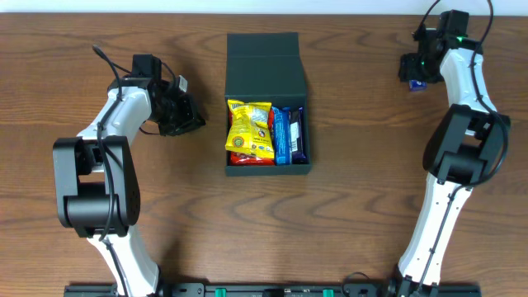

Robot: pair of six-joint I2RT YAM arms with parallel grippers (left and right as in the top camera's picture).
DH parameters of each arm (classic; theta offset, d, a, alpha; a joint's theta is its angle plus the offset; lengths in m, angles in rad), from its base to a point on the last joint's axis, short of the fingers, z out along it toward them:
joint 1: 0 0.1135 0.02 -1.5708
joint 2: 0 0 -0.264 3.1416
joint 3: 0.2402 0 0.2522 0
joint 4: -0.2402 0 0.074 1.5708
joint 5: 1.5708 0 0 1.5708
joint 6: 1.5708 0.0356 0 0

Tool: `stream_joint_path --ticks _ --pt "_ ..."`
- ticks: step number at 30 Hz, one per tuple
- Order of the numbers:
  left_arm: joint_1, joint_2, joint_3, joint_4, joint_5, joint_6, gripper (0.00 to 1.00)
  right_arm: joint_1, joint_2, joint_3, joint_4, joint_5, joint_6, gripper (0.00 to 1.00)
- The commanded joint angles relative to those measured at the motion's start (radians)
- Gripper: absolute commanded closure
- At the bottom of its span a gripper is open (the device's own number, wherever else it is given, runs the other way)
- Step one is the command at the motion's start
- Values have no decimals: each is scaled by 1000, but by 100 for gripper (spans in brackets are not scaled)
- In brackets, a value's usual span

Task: Pack container
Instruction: 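Grasp the blue Eclipse mints tin with the right gripper, then carry the Eclipse tin into the box and lower it on the right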

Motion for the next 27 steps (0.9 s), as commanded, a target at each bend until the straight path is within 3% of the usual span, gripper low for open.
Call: stream_joint_path --ticks 1,17,27 --pt "4 13 -13 -7 0 -4 83 -5 37 6 -13 -36 23 39" --pt "4 13 -13 -10 0 -4 83 3 37 6 -61 -63 50 55" --pt "4 13 -13 -10 0 -4 83 32 -2 8 -62 -64 145 67"
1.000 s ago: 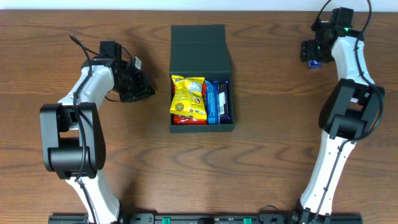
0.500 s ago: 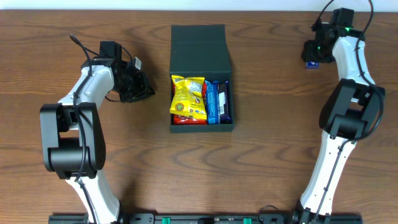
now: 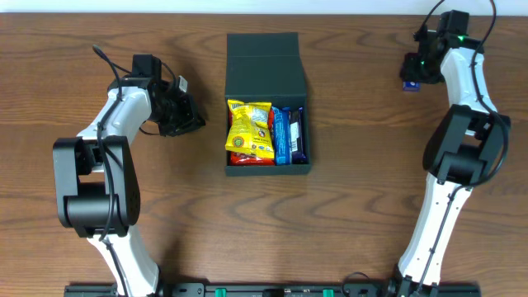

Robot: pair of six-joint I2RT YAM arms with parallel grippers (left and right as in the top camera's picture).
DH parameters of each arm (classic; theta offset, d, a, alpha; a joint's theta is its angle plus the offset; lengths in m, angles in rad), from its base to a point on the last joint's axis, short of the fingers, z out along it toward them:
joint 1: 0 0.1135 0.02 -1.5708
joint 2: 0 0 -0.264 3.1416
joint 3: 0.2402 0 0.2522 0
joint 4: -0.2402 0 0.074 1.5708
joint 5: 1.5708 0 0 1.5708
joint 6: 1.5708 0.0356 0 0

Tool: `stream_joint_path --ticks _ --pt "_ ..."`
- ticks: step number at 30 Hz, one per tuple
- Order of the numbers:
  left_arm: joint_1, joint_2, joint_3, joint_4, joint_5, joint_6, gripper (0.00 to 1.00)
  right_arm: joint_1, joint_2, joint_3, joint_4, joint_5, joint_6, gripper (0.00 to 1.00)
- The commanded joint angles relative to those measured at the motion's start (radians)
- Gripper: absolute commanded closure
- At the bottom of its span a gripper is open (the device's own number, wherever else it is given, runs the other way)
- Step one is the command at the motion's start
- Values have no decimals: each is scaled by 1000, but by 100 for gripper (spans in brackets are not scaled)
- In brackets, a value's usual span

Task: Pack container
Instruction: 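Carry the Eclipse tin into the box and lower it on the right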

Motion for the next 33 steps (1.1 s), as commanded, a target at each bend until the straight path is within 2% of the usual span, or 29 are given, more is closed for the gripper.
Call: stream_joint_path --ticks 1,7,9,11,16,21,25,33 --pt "4 13 -13 -6 0 -4 84 29 -11 -3 -15 -28 60 68" --pt "4 13 -13 -5 0 -4 83 54 -100 -3 -19 -61 66 76" --pt "4 13 -13 -5 0 -4 84 69 -140 -3 -36 -92 66 85" --pt "4 13 -13 -5 0 -4 84 94 -187 -3 -69 -102 73 99" --pt "4 13 -13 -5 0 -3 84 187 -322 -3 -170 -101 113 99" --pt "4 13 -13 -4 -1 -3 84 324 -437 -3 -300 -14 246 99" --pt "4 13 -13 -4 0 0 84 427 -447 -5 -386 11 346 98" --pt "4 13 -13 -2 0 31 84 628 -441 -92 -418 12 396 99"
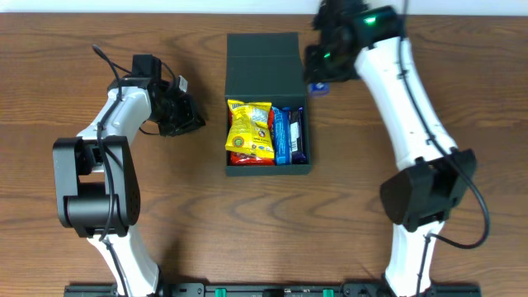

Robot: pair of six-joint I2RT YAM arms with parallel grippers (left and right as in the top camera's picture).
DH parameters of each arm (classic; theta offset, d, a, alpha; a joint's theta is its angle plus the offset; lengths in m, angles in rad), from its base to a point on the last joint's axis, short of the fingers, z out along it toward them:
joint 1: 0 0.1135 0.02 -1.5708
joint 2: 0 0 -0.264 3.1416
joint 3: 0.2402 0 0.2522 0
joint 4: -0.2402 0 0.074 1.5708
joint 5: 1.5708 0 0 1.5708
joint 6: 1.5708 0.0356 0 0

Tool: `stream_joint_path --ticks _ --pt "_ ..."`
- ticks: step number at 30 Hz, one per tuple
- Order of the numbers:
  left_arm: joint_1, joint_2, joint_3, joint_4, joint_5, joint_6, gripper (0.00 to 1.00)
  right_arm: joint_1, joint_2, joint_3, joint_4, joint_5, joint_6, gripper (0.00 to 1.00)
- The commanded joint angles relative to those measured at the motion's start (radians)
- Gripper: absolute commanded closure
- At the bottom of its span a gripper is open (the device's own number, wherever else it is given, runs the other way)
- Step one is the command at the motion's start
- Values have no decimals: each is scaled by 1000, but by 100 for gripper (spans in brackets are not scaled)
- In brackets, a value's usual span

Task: Pack container
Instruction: 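Carry the Eclipse tin into the box and lower it on the right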

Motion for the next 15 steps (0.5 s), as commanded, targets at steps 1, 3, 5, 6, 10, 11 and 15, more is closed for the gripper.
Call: stream_joint_path --ticks 1,3,5,6,10,11,15 --pt "4 13 -13 -2 -1 26 84 64 5 -44 7 17 55 99" --pt "4 13 -13 -2 0 26 84 90 5 -64 19 17 72 99" --pt "4 13 -13 -3 0 26 84 109 5 -74 21 17 90 99" --pt "4 13 -13 -2 0 26 84 117 5 -79 24 17 90 98" --pt "4 13 -13 -2 0 30 84 140 5 -110 48 47 120 99" --pt "4 13 -13 -2 0 31 84 145 5 -131 60 47 137 98" --pt "4 13 -13 -2 -1 42 84 150 5 -220 77 46 213 98"
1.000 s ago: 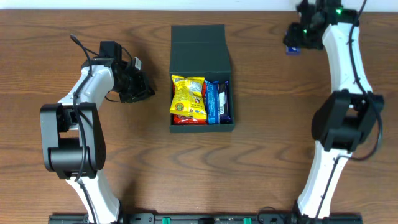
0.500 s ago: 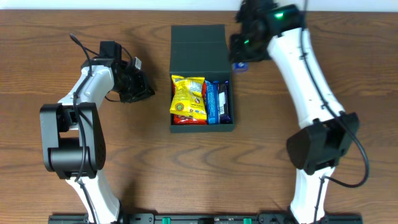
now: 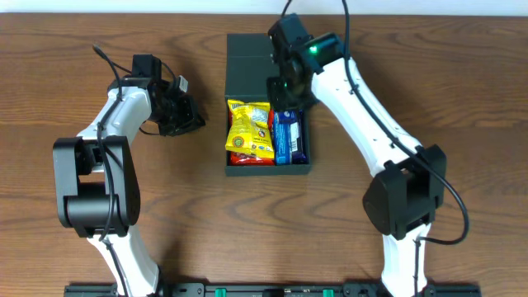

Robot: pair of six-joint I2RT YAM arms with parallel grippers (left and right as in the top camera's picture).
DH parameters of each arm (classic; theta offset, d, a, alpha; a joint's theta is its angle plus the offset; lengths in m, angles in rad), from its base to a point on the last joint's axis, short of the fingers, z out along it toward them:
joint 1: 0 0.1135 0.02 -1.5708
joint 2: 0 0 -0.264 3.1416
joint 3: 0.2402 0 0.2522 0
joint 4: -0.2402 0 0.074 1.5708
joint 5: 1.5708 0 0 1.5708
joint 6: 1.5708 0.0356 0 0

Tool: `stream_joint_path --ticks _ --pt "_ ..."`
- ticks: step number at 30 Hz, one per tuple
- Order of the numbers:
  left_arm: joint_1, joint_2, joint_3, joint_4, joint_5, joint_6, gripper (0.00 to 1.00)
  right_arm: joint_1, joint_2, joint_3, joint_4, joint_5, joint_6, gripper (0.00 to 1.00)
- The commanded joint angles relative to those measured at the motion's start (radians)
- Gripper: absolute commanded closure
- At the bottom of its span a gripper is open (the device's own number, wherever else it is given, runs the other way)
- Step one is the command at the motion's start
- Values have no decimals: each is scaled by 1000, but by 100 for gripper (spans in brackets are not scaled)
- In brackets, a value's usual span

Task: Pack container
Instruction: 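Carry the Eclipse tin into the box and lower it on the right, then release the tin and raise both grippers to the box lid's back edge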

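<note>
The dark green box [image 3: 266, 58] stands at the middle of the table with its lid folded back. Inside lie a yellow snack bag [image 3: 249, 130], a red packet [image 3: 244, 158] under it and blue bars [image 3: 290, 140] along the right side. My right gripper [image 3: 286, 106] hangs over the box's rear right part, shut on a small blue packet [image 3: 286, 118] that shows just below its fingers, over the blue bars. My left gripper [image 3: 191, 116] rests open on the table, left of the box, with nothing in it.
Brown wooden table [image 3: 371, 239] all around. The right arm [image 3: 363, 107] stretches diagonally from its base at the front right to the box. The box's raised lid stands just behind the right gripper.
My right gripper has moved with the blue packet from just outside the box's rear right corner to over the box's right side. The left arm has not moved.
My right gripper held a small blue packet at the table's far right corner at the two oldest moments. Then it was beside the box's rear right corner, and now it is over the box's right side. The left arm stayed still throughout.
</note>
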Motion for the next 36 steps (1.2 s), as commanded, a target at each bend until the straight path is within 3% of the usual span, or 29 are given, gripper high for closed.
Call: stream_joint_path --ticks 1,12,13,15,17,19,21,28,32,33,34,35,36 --pt "4 13 -13 -4 0 33 84 11 2 -71 17 18 69 98" --pt "4 13 -13 -4 0 37 84 11 2 -249 143 101 69 98" --pt "4 13 -13 -3 0 37 84 11 2 -259 155 113 69 89" --pt "4 13 -13 -4 0 37 84 11 2 -267 167 120 68 51" --pt "4 13 -13 -4 0 37 84 10 2 -266 175 120 68 45" --pt "4 13 -13 -4 0 36 84 6 1 -254 179 122 68 32" --pt "4 13 -13 -3 0 36 84 0 -4 -229 172 122 67 29" --pt "4 13 -12 -2 0 36 84 -35 -81 -71 119 162 64 30" --pt "4 13 -12 16 27 36 85 -77 -159 -32 169 254 -23 35" --pt "4 13 -11 34 60 36 89 -99 -167 -32 190 253 -69 44" --pt "4 13 -8 49 89 36 94 -123 -169 -32 200 241 -83 59" --pt "4 13 -5 65 120 30 94 -148 -168 -33 204 225 -85 88" --pt "4 13 0 85 149 19 94 -175 -163 -39 211 198 -85 98"
